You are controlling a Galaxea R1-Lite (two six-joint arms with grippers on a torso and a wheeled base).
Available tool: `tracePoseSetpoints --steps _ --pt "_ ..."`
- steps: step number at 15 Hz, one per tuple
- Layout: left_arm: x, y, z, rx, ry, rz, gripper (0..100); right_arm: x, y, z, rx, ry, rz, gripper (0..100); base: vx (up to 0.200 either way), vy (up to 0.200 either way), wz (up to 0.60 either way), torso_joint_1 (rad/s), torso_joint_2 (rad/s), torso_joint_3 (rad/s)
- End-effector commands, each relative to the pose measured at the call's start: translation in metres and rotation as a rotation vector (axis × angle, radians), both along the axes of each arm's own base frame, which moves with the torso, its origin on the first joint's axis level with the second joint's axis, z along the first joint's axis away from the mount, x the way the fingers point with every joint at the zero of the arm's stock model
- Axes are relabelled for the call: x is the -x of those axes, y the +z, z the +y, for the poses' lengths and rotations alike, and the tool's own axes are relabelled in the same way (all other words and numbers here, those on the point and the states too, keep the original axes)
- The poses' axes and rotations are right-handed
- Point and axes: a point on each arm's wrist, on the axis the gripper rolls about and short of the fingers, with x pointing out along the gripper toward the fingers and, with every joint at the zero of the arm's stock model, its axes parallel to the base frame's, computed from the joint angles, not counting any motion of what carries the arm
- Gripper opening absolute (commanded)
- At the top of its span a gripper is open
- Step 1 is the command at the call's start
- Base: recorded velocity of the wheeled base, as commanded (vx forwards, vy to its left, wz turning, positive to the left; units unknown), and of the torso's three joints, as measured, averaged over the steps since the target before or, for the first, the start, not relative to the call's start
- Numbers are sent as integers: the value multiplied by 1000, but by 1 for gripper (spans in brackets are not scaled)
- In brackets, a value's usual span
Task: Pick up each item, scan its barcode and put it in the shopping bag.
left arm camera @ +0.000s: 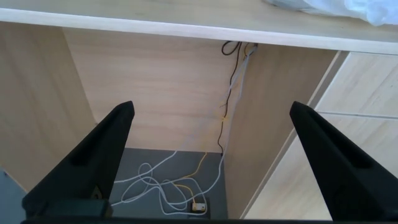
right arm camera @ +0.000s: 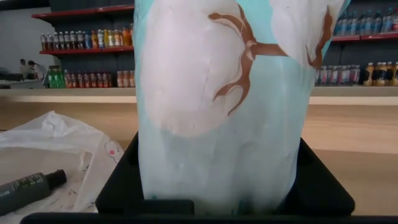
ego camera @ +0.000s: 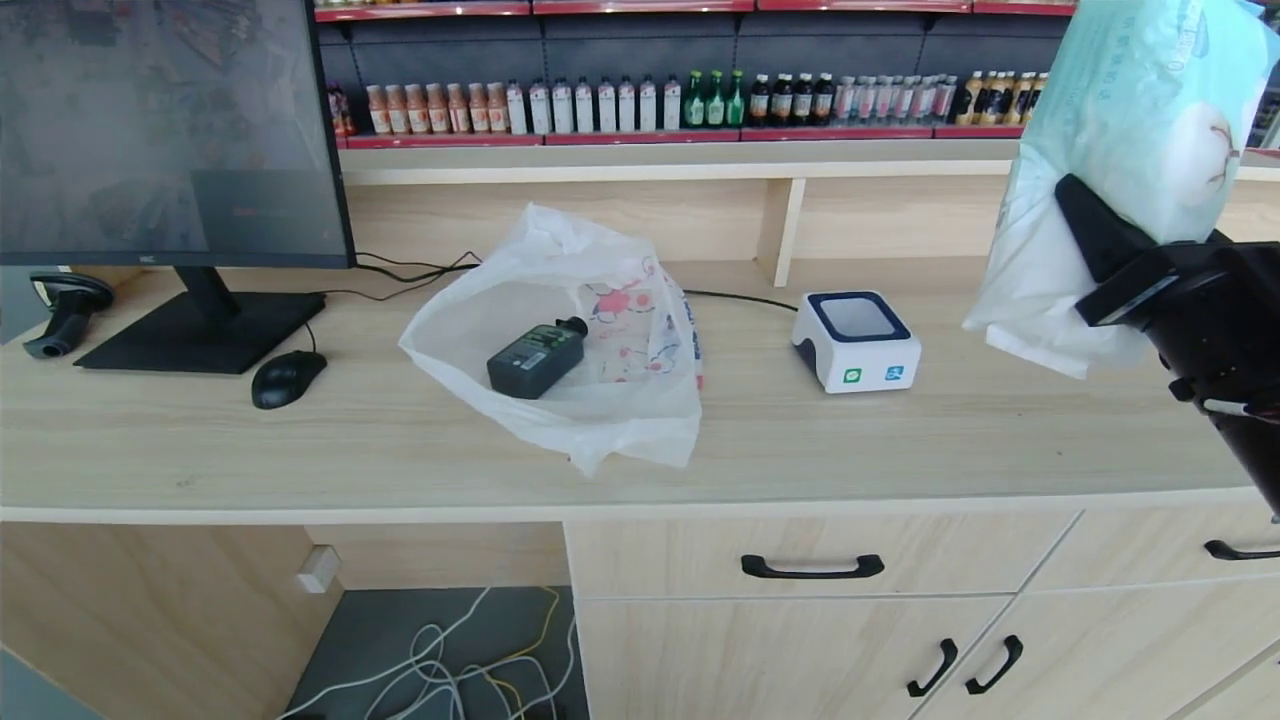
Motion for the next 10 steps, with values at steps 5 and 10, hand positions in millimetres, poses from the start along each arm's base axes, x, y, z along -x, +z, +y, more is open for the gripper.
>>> tracePoseSetpoints --steps 5,10 --pt "0 0 0 0 0 0 100 -52 -14 31 14 69 31 0 0 0 0 0 0 0" --pt "0 0 0 0 0 0 100 -106 -31 54 10 80 40 0 0 0 0 0 0 0"
